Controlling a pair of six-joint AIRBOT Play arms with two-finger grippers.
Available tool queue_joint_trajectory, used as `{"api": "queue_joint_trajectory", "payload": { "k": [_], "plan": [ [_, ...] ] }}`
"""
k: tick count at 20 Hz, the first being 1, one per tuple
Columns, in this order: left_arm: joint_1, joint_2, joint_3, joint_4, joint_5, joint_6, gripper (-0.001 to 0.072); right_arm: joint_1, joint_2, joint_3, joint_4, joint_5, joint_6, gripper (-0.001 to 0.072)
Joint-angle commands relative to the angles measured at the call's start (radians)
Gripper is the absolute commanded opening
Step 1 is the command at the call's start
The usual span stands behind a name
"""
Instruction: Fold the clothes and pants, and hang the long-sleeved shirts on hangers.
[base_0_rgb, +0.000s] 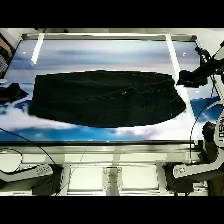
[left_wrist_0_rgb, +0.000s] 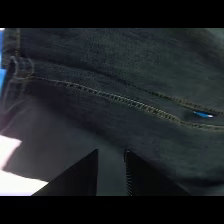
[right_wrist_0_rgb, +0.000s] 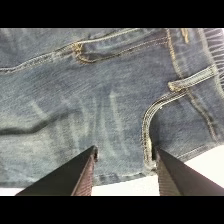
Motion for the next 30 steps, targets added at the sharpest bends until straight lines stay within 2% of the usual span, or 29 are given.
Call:
{"api": "queue_joint_trajectory", "payload": {
  "k": [1,4,5,8,9,10,12,14,15,16,17,24,27,30],
  "plan": [
    [-0.049,-0.108,0.010,-0.005,0.002,0.005,0.0212,0.012,0.001,0.000,0.012,0.035,0.022,0.0403],
    [-0.069,-0.164,0.010,0.096,-0.020,0.006,0.0245,0.043,0.001,0.000,0.006,0.037,0.022,0.0403],
    [-0.069,-0.164,0.010,0.169,-0.031,0.016,0.0245,0.055,0.001,0.000,0.002,0.037,0.021,0.0403],
    [-0.042,-0.150,0.009,0.517,-0.097,0.031,0.0244,0.072,0.001,0.000,-0.006,0.037,0.019,0.0403],
    [-0.013,-0.145,0.007,0.573,-0.100,0.030,0.0244,0.072,0.001,0.000,-0.006,0.037,0.018,0.0403],
    [0.026,-0.144,0.006,0.524,-0.092,0.035,0.0243,0.072,0.001,0.000,-0.012,0.039,0.018,0.0404],
    [0.108,-0.145,0.005,0.377,-0.093,0.125,0.0244,0.072,0.001,-0.002,-0.041,0.048,0.010,0.0404],
    [0.169,-0.147,0.005,0.315,-0.093,0.180,0.0365,0.071,0.001,-0.003,-0.060,0.056,-0.030,0.0405],
    [0.189,-0.153,0.005,0.286,-0.099,0.203,0.0368,0.070,0.000,-0.008,-0.061,0.055,-0.045,0.0405],
    [0.201,-0.166,0.004,0.255,-0.118,0.244,0.0423,0.070,0.000,-0.017,-0.061,0.053,-0.056,0.0405],
    [0.202,-0.183,0.004,0.240,-0.139,0.286,0.0432,0.070,0.000,-0.029,-0.062,0.052,-0.064,0.0406],
    [0.150,-0.264,0.003,0.231,-0.160,0.471,0.0434,0.070,0.000,-0.121,-0.061,0.052,-0.066,0.0405],
    [0.147,-0.299,0.003,0.228,-0.160,0.488,0.0433,0.070,0.001,-0.121,-0.061,0.051,-0.062,0.0405],
    [0.144,-0.333,-0.002,0.137,-0.180,0.509,0.0413,0.070,0.001,-0.121,-0.061,0.048,-0.057,0.0405]
  ]
}}
